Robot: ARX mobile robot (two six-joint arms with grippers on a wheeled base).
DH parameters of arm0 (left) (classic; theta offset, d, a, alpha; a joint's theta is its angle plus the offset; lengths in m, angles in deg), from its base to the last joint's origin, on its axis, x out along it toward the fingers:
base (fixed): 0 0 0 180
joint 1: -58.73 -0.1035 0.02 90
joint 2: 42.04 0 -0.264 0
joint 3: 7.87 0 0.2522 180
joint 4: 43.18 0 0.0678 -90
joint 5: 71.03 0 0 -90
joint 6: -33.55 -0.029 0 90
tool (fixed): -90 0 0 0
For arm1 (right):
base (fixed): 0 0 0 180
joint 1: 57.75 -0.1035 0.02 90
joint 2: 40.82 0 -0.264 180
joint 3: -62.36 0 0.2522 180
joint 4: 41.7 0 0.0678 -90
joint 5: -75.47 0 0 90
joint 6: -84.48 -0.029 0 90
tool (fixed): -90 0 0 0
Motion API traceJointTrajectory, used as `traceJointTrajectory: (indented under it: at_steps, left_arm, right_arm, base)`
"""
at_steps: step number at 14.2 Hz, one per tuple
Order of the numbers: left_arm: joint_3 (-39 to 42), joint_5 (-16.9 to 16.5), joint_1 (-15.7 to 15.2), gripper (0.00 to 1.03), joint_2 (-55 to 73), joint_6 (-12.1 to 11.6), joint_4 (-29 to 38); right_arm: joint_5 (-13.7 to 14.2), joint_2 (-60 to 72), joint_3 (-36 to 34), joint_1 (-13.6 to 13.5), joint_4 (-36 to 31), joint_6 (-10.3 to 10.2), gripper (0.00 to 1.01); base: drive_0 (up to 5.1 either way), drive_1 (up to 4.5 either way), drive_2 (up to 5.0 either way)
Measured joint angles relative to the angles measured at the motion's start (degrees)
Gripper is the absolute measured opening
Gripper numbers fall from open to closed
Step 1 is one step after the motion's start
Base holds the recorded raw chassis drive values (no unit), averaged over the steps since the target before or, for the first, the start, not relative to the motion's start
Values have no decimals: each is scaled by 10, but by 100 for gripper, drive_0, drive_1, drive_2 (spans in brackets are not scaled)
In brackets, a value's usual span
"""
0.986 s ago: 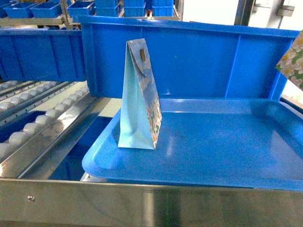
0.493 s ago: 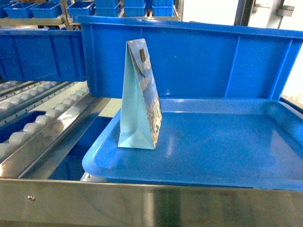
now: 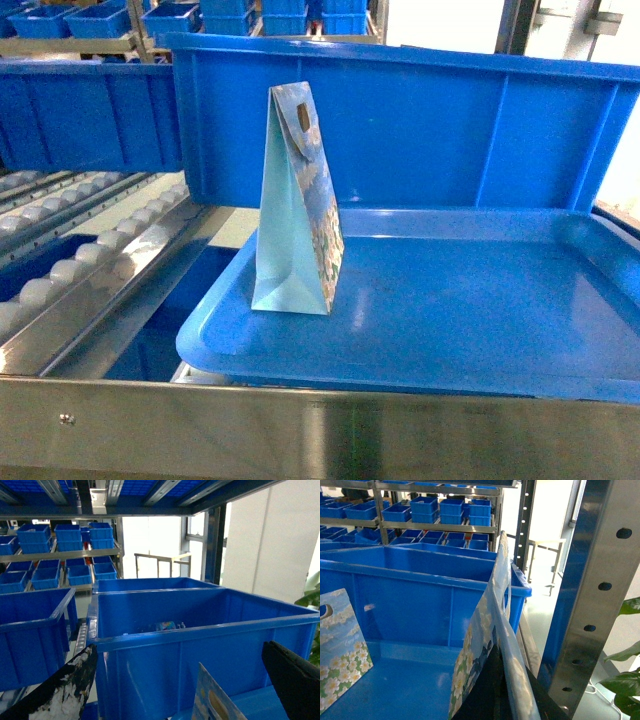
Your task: Move flower gift bag to table near conveyor
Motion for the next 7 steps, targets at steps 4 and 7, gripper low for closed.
traceJointTrajectory:
  at_steps: [4,7]
  left_arm:
    - [-80,28,59,98,107,-49,-10]
    - [-90,47,87,98,134,-52,-43]
  right_arm:
    - [0,0,0,0,0,0,2]
    - [0,0,0,0,0,1,2]
  base:
    - [0,0,0]
    - [0,0,0]
